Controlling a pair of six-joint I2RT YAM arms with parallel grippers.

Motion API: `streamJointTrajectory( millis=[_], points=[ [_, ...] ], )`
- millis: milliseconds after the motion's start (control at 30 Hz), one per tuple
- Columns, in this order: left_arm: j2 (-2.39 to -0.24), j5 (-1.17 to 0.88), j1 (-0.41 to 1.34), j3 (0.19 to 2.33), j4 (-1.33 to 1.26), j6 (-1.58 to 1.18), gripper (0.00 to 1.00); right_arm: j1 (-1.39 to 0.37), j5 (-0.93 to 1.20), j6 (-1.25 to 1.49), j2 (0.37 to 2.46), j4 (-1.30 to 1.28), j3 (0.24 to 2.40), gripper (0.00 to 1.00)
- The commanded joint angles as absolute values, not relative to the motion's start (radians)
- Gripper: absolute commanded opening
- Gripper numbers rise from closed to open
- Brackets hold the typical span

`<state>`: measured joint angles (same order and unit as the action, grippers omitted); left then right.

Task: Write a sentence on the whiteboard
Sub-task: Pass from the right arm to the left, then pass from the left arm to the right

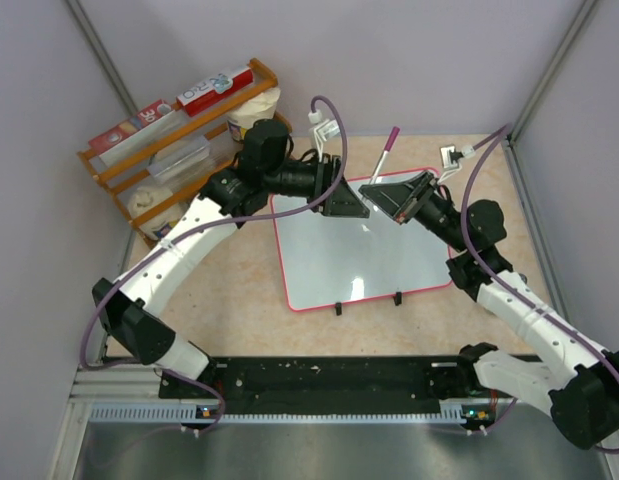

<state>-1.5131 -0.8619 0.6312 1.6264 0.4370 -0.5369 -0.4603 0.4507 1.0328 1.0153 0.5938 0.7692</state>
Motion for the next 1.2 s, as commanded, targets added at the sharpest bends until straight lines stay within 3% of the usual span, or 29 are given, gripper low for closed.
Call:
streamJointTrajectory(
  millis=[0,200,233,333,500,533,600,633,700,733,833,1000,1167],
  points=[
    [-1.529,-0.867,0.646,1.628,0.342,-0.555,0.57,-0.451,0.445,1.04,0.988,0.614,0.762,0.0],
    [-1.569,-0.891,0.65,1.643,0.272,-0.591,0.34,-0.451,0.448,1.039,0.982,0.604,0.762,0.0],
    [-1.574,-0.894,0.65,1.649,0.272,-0.591,0.22,-0.449,0.448,1.04,0.979,0.603,0.762,0.0],
    [-1.577,-0.891,0.65,1.648,0.273,-0.586,0.01,-0.446,0.446,1.039,0.974,0.595,0.764,0.0],
    [-1.554,-0.851,0.65,1.646,0.333,-0.542,0.0,-0.434,0.46,1.032,0.973,0.591,0.764,0.03],
    [-1.549,-0.833,0.65,1.646,0.344,-0.532,0.0,-0.43,0.466,1.032,0.973,0.594,0.764,0.15],
    [-1.534,-0.819,0.65,1.649,0.38,-0.508,0.0,-0.417,0.477,1.031,0.969,0.595,0.762,0.3],
    [-1.529,-0.812,0.65,1.654,0.393,-0.5,0.0,-0.413,0.482,1.028,0.968,0.597,0.764,0.47],
    [-1.516,-0.795,0.65,1.657,0.425,-0.474,0.0,-0.397,0.498,1.022,0.96,0.592,0.767,0.65],
    [-1.513,-0.795,0.65,1.66,0.436,-0.465,0.0,-0.39,0.506,1.003,0.956,0.575,0.776,0.81],
    [-1.505,-0.792,0.649,1.677,0.501,-0.417,0.0,-0.373,0.519,0.95,0.937,0.461,0.816,0.99],
    [-1.496,-0.81,0.649,1.7,0.575,-0.348,0.0,-0.351,0.531,0.87,0.919,0.338,0.883,0.99],
    [-1.476,-0.863,0.649,1.703,0.592,-0.308,0.0,-0.302,0.717,0.943,0.975,0.447,0.905,0.99]
  ],
)
